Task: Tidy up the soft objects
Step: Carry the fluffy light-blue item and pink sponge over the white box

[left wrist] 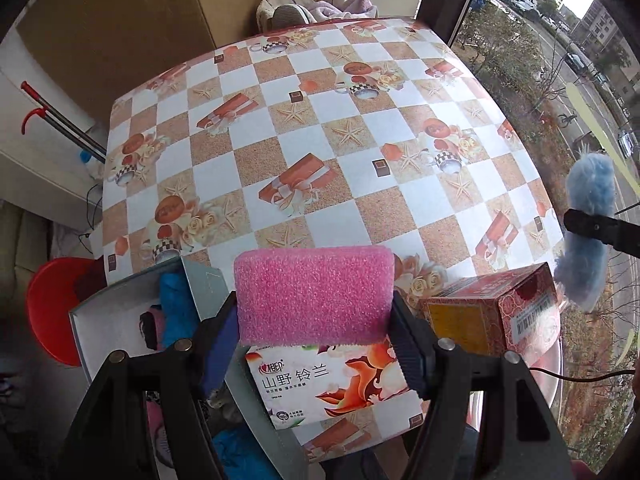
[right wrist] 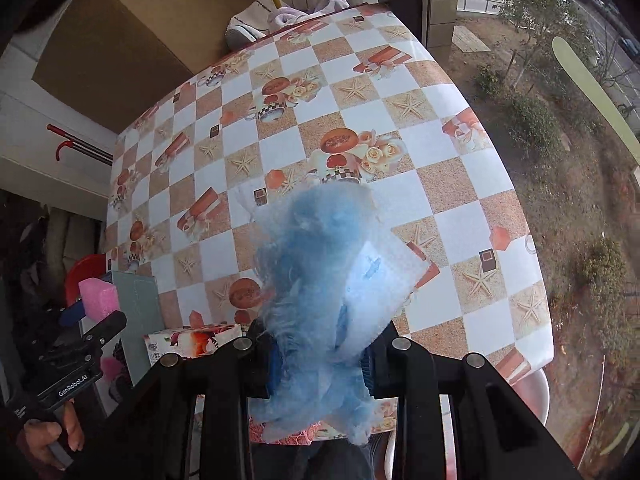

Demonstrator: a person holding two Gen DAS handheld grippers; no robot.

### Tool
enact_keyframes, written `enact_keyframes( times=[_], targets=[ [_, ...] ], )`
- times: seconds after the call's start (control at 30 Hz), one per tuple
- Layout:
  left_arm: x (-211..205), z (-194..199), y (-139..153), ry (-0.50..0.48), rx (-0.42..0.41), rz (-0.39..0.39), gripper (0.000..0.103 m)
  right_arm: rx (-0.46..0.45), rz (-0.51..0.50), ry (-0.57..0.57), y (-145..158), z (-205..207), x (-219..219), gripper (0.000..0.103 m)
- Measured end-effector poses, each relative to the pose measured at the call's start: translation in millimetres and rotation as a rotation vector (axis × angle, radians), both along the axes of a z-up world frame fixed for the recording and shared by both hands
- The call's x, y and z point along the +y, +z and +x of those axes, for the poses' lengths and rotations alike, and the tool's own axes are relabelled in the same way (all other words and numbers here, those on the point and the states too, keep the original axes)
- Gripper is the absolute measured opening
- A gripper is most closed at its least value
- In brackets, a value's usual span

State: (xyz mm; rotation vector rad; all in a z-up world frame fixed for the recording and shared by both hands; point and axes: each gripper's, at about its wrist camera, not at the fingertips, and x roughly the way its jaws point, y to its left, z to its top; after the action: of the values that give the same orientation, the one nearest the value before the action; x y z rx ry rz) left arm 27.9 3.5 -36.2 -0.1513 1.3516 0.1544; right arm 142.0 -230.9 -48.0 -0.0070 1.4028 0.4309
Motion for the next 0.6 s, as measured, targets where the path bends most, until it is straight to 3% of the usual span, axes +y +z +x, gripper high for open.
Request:
enact_keyframes(
  times=[0.33,0.6],
  targets=[
    [6.3,-53.8,7.2,0.006,-0.005,-0.02,0.073,-0.002,-0.015,-0.003,17.1,-60.8,-0.8,0.032],
    [25.7,-84.8,7.6,0.058,-0.008,-0.027,0.073,-0.021,0.005,0.136,28.9,-104.8,48.6,0.032]
  ],
)
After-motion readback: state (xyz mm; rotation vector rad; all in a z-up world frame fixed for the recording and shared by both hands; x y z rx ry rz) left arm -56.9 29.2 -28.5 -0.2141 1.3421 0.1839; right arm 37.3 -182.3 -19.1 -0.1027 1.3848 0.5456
